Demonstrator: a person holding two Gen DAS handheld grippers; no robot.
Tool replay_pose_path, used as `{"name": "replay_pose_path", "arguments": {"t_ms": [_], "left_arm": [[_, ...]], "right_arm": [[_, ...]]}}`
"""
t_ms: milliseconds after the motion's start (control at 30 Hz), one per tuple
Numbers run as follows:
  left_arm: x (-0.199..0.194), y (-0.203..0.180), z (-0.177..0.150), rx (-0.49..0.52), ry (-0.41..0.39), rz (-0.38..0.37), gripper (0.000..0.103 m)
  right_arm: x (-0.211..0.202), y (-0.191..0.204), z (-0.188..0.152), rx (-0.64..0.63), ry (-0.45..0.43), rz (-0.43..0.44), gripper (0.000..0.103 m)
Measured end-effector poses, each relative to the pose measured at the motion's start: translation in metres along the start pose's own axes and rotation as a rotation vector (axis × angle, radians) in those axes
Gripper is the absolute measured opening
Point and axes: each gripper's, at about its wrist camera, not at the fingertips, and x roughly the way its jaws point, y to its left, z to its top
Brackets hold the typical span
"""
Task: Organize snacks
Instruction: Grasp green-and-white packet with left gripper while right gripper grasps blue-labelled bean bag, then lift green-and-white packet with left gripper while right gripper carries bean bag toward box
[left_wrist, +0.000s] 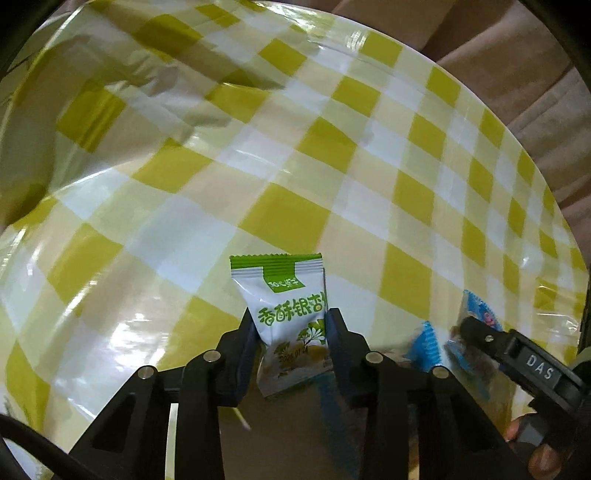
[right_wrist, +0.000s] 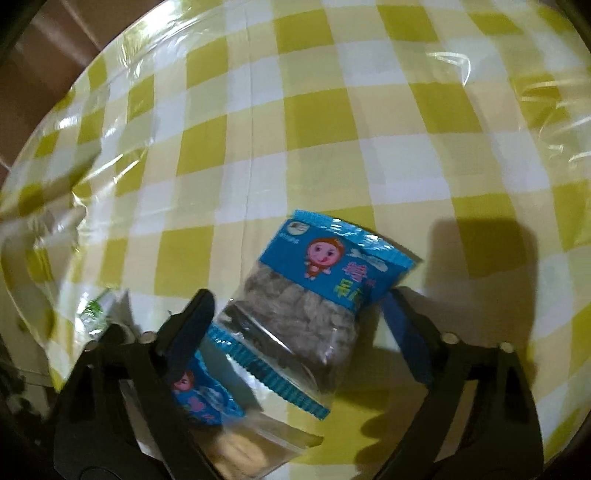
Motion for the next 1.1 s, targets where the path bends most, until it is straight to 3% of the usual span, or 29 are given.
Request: {"name": "replay_pose_path", "arguments": {"t_ms": [67, 400, 600, 833, 1100], "left_arm": [[-0.001, 0.006, -0.001, -0.007, -0.001, 0.003, 0.038], [0.002, -0.005, -0.001, 0.064, -0.014, 0.063, 0.042], [-0.002, -0.006, -0.003, 0.074, -0.022, 0.070, 0.035], [-0.015, -0.004, -0.011, 0.071, -0.047, 0.097, 0.033], [-0.038, -0.003, -0.019, 0.104, -0.077, 0.186, 0.033]], "right_arm": [[-0.002, -0.001, 0.001, -0.013, -0.006, 0.000, 0.074], [-0.002, 0.005, -0.007, -0.073, -0.041, -0.006, 0.077], [-0.004, 0.004, -0.009, -0.065, -0.053, 0.008, 0.066], [-0.013, -0.014, -0.016, -0.025, -0.050, 0.094, 0.058], [-0.028, -0.029, -0.025, 0.019, -0.022, 0.224, 0.057]]}}
